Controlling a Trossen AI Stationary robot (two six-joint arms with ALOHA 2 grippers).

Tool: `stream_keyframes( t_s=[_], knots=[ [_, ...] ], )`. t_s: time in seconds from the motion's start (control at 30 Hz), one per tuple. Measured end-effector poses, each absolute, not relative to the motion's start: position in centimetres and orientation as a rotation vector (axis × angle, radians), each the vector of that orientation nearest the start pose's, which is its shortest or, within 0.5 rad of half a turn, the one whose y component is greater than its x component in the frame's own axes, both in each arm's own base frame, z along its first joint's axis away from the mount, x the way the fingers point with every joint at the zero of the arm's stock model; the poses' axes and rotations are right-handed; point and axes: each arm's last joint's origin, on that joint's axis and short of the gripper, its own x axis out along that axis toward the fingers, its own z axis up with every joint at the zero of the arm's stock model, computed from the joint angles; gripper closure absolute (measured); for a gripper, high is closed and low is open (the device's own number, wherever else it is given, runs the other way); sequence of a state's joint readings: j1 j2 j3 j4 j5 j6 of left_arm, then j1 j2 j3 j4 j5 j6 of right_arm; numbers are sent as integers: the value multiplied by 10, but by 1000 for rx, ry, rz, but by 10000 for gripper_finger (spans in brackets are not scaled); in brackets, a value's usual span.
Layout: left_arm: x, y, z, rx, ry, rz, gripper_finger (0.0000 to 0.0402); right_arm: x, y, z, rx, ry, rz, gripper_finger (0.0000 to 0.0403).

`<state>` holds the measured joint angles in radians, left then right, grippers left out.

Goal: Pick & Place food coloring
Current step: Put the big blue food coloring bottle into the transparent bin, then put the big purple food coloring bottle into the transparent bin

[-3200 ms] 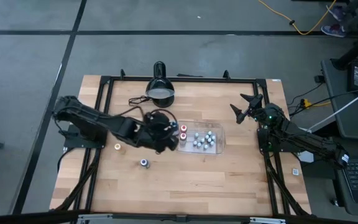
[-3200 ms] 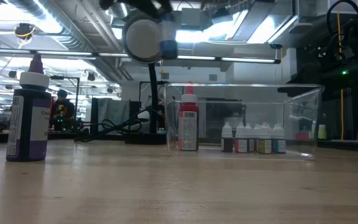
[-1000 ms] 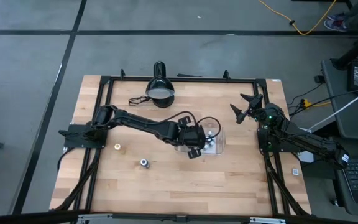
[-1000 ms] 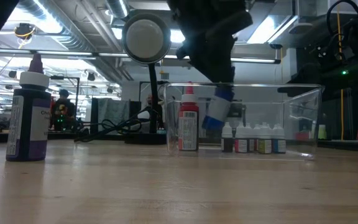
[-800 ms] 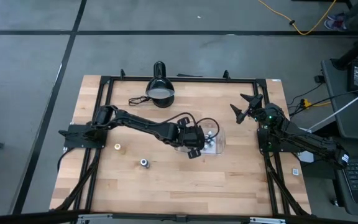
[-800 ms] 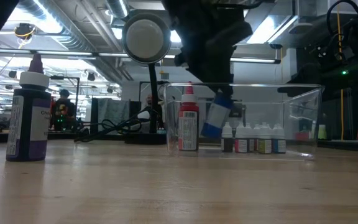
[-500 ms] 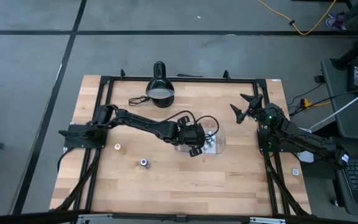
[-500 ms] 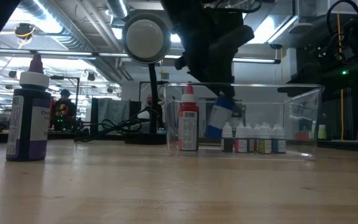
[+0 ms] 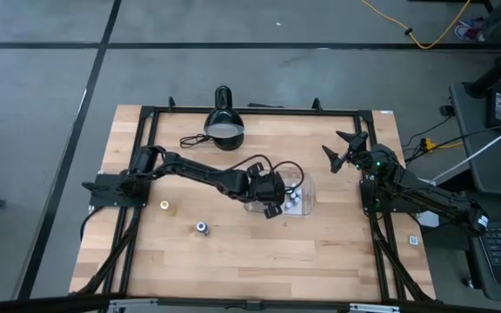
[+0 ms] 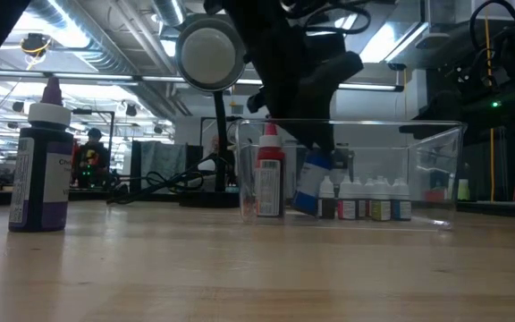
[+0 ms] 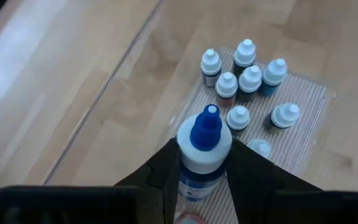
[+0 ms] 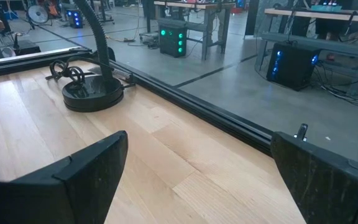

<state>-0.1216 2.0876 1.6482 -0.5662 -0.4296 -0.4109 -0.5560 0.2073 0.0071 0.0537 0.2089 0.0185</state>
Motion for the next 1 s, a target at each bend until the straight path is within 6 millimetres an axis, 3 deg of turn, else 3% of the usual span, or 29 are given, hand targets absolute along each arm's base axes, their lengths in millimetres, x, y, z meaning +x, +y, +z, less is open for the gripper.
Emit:
stream_keyframes(
  t_s=[0.57, 1.0],
  knots=[
    [445, -39, 208, -129, 878, 473, 244, 89, -62, 154, 45, 140, -765, 8],
    [433, -33, 248, -185, 849, 502, 169, 89, -62, 154, 43, 140, -764, 8]
  ],
)
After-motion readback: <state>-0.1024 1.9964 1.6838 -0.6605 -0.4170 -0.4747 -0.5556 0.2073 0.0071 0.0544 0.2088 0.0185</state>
